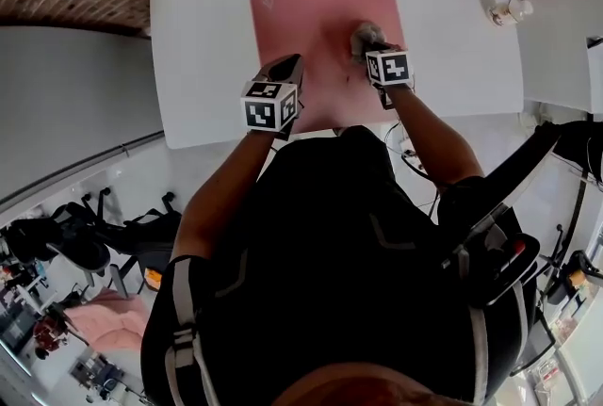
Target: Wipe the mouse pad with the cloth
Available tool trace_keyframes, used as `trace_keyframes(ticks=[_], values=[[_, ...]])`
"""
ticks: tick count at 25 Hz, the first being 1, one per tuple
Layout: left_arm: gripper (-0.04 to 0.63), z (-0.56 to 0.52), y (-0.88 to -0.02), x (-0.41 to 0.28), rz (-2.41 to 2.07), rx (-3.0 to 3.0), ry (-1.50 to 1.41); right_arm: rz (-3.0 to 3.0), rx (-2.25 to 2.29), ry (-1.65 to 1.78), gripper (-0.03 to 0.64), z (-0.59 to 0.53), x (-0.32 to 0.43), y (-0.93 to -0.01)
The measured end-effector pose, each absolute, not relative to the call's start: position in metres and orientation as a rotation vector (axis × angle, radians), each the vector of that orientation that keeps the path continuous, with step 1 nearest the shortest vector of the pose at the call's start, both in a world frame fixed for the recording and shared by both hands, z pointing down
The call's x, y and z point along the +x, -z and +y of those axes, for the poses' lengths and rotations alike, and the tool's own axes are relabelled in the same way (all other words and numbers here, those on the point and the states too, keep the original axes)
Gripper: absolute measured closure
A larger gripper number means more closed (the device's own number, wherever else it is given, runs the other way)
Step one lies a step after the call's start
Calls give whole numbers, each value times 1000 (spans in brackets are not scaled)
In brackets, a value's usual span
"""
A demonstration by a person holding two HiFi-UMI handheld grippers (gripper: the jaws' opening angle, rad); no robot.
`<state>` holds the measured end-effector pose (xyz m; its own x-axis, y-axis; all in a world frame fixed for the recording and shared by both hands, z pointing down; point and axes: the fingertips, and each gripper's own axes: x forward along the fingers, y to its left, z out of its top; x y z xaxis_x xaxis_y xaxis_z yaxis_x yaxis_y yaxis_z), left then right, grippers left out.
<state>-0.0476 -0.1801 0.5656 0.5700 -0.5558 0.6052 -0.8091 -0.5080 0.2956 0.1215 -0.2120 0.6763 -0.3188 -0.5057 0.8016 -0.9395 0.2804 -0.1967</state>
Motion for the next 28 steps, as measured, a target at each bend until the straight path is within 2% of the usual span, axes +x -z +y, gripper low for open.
trace_keyframes(ticks=[11, 23, 28], values=[[595, -185, -561, -38, -1065, 2275, -593, -1862, 1429, -968, 583, -213, 169, -677], [595, -194, -563, -62, -1133, 2223, -553, -1651, 1594, -1027, 583, -207, 231, -678], [595, -197, -560, -75, -1185, 2190, -515, -1737, 1555, -971, 583, -221, 208, -651]])
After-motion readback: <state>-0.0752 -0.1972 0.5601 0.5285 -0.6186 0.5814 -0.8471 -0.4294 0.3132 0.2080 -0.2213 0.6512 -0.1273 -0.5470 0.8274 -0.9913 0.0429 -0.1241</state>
